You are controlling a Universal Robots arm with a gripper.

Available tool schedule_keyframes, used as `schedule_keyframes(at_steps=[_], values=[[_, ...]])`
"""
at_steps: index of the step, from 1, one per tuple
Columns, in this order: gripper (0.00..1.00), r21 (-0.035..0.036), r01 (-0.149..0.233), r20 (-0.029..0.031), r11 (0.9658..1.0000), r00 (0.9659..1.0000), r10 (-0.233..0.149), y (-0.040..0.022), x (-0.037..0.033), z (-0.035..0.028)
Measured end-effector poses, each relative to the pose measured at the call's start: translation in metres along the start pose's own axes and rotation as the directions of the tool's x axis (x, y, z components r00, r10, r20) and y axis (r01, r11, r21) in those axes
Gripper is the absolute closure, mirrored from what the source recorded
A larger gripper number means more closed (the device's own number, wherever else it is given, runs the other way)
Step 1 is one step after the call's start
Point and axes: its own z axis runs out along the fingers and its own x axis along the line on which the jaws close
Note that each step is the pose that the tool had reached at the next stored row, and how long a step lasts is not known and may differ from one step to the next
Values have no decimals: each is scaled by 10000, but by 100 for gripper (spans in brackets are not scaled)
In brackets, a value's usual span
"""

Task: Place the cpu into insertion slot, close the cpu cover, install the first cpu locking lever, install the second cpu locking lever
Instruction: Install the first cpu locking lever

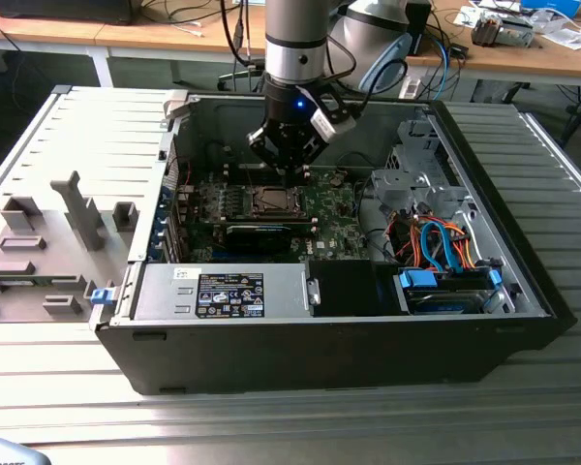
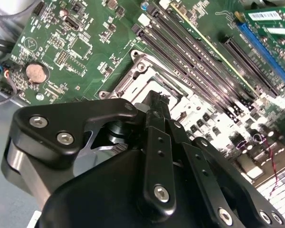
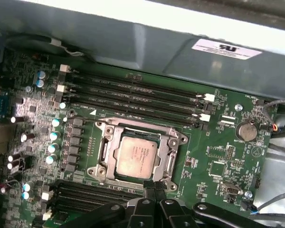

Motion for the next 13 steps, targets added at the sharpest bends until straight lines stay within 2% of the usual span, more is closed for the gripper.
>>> schedule_keyframes(at_steps=[4, 8, 11, 13], values=[[89, -38, -581, -41, 9983, 9983, 581, 1, -1, 3], [89, -243, -1018, -58, 9945, 9948, 1017, 0, 0, 4], [89, -507, -1328, -69, 9898, 9911, 1326, 0, 0, 4], [89, -770, -1483, -73, 9859, 9889, 1482, 0, 1, 4]])
